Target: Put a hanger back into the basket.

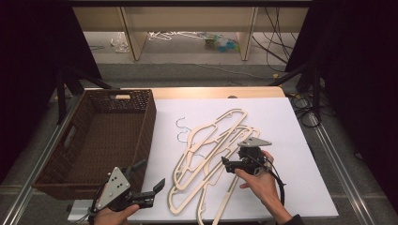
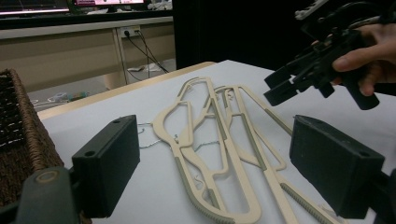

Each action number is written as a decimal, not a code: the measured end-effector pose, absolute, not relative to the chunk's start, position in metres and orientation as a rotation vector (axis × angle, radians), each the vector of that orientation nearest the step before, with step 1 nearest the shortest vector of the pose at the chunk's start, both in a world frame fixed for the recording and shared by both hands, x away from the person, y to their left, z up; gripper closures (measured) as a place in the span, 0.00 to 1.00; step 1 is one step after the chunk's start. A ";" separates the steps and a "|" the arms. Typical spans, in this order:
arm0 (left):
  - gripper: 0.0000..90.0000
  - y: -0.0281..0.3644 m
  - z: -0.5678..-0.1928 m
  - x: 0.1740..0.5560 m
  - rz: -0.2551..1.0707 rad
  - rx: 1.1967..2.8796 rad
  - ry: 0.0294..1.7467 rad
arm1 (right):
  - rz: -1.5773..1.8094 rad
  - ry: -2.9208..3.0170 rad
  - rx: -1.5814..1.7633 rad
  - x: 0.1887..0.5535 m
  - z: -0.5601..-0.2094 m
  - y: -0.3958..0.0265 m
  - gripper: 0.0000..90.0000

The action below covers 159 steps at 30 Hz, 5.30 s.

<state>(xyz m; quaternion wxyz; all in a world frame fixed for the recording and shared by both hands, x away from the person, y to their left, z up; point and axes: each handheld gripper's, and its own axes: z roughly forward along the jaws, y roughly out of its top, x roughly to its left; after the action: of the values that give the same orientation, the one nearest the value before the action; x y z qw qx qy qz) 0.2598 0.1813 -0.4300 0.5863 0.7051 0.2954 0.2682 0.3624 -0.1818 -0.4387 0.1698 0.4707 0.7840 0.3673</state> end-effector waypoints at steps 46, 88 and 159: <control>0.18 0.182 -0.430 0.260 0.613 1.630 0.693 | 0.587 2.445 1.491 0.440 -0.467 -0.116 0.30; 0.18 0.182 -0.430 0.260 0.612 1.651 0.676 | 0.587 2.668 1.321 0.438 -0.454 -0.157 0.87; 0.22 0.157 -0.436 0.268 0.660 1.778 0.640 | 0.341 2.958 0.833 0.335 -0.455 -0.188 0.89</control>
<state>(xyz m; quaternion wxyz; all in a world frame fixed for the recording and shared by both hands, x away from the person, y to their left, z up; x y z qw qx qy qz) 0.2676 0.1572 -0.4362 0.5395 0.7480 0.2692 0.2775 0.3348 -0.1879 -0.4548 0.0249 0.2693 0.9564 0.1103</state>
